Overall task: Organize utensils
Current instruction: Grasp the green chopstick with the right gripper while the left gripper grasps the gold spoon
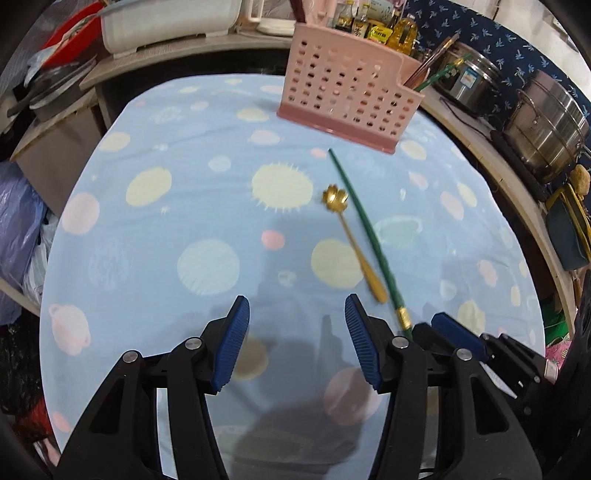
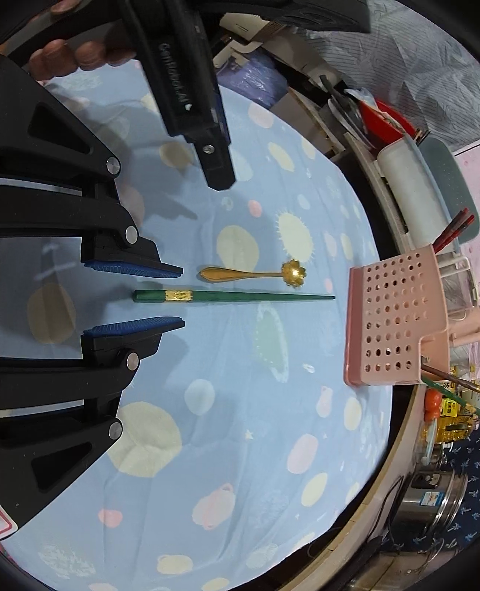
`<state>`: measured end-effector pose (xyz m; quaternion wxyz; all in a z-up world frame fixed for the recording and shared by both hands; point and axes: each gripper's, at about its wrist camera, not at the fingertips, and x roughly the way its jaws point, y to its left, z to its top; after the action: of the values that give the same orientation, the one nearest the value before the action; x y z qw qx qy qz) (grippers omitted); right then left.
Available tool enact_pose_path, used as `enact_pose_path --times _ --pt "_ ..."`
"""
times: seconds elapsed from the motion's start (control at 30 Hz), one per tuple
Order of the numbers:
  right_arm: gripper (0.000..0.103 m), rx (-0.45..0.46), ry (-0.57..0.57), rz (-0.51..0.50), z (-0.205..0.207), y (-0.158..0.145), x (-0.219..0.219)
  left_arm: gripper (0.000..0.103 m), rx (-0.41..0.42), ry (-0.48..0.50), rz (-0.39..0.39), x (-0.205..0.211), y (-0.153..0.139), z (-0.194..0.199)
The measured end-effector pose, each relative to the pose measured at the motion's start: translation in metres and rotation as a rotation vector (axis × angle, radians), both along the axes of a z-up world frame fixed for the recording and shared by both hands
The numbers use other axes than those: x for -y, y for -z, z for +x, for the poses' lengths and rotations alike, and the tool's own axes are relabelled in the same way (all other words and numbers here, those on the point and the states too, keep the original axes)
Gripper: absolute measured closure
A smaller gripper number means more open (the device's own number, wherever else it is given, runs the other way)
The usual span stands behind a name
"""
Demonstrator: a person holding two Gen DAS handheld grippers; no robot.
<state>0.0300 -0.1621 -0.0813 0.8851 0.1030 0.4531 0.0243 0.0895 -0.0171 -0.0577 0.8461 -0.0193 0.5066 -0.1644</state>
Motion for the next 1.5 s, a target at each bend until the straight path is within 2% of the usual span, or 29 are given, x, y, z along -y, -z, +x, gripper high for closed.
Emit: enact_pose_path --times 0.13,0.33,0.6,0.73,1.1,1.2,1.3,1.47,1.5 --pt "0.083 -0.011 -0.004 -0.013 0.002 0.007 -0.002 0.052 -0.015 -0.007 0.01 -0.003 0.007 -0.004" --pt "0.096 -0.019 -0.004 -0.034 0.007 0.014 -0.003 0.052 -0.019 0.001 0.023 0.001 0.01 -0.005" --pt "0.096 -0.014 0.026 -0.031 0.004 0.012 0.009 0.051 -0.014 0.016 0.036 0.008 0.01 -0.004" --pt "0.096 0.002 0.065 -0.014 -0.001 0.004 0.025 0.043 -0.007 0.022 0.038 0.015 0.008 -0.004" --pt "0.096 0.021 0.148 0.025 -0.009 -0.007 0.061 0.042 -0.002 0.102 0.042 0.059 0.012 -0.001" --pt "0.096 0.021 0.152 0.028 -0.011 -0.006 0.064 0.044 -0.006 0.115 0.049 0.068 0.018 0.004" --pt "0.096 0.02 0.155 0.03 -0.012 -0.006 0.064 0.053 -0.019 0.116 0.056 0.072 0.024 0.009" --pt "0.096 0.018 0.16 0.031 -0.013 -0.005 0.066 0.057 0.003 0.111 0.078 0.076 0.026 0.01" --pt "0.096 0.018 0.161 0.032 -0.014 -0.005 0.066 0.06 0.006 0.111 0.083 0.076 0.026 0.01"
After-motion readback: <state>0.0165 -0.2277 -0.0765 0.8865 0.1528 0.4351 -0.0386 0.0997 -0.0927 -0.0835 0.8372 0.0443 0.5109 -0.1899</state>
